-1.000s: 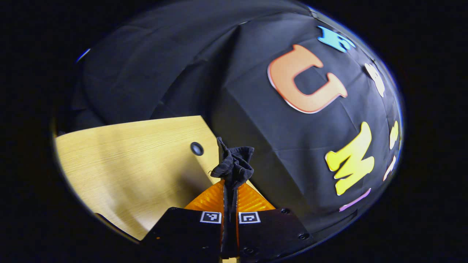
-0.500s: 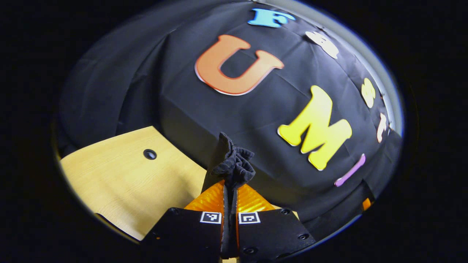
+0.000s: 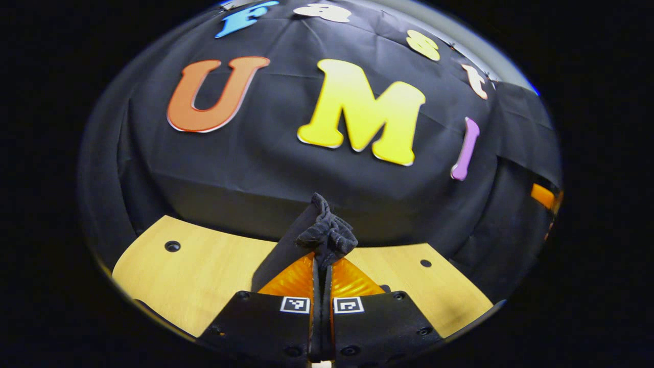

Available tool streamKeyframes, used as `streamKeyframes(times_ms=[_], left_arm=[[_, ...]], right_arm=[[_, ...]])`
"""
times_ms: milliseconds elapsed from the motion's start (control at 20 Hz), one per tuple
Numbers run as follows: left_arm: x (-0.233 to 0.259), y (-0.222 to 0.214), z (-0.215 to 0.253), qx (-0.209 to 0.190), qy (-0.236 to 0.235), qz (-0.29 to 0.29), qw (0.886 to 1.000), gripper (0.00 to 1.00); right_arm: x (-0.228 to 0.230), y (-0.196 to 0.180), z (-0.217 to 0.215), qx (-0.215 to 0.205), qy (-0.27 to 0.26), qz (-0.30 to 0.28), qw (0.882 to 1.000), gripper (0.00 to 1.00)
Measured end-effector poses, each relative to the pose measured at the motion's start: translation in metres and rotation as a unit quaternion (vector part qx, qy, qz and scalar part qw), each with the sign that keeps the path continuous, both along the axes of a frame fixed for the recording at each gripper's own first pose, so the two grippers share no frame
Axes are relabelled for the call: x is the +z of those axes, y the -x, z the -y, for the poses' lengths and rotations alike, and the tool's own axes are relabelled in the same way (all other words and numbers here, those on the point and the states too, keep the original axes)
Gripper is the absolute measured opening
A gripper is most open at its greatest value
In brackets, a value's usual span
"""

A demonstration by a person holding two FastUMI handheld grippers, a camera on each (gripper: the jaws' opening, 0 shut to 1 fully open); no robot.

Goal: Grasp the waist and the cuffs of the jeans and fold them to make the two legs overlap; first hold the waist and fold one-third of the jeans toward the cuffs, then hold the cuffs and fold the remaining one-third in the same direction to finish folding.

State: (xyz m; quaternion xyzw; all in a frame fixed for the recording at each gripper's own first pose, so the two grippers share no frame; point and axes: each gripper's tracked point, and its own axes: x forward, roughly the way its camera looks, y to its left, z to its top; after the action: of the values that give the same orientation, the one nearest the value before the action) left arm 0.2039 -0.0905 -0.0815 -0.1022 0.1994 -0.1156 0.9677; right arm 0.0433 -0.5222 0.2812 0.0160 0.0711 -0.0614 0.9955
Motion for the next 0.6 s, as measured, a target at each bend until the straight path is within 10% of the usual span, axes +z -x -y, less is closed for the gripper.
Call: streamKeyframes(times_ms=[600], left_arm=[[-0.120,0.044,0.097,-0.103,-0.144,-0.061,0.982,0.03]], right_arm=[[-0.021,0.016,0.042,-0.029,0.004,-0.022,0.999,0.98]])
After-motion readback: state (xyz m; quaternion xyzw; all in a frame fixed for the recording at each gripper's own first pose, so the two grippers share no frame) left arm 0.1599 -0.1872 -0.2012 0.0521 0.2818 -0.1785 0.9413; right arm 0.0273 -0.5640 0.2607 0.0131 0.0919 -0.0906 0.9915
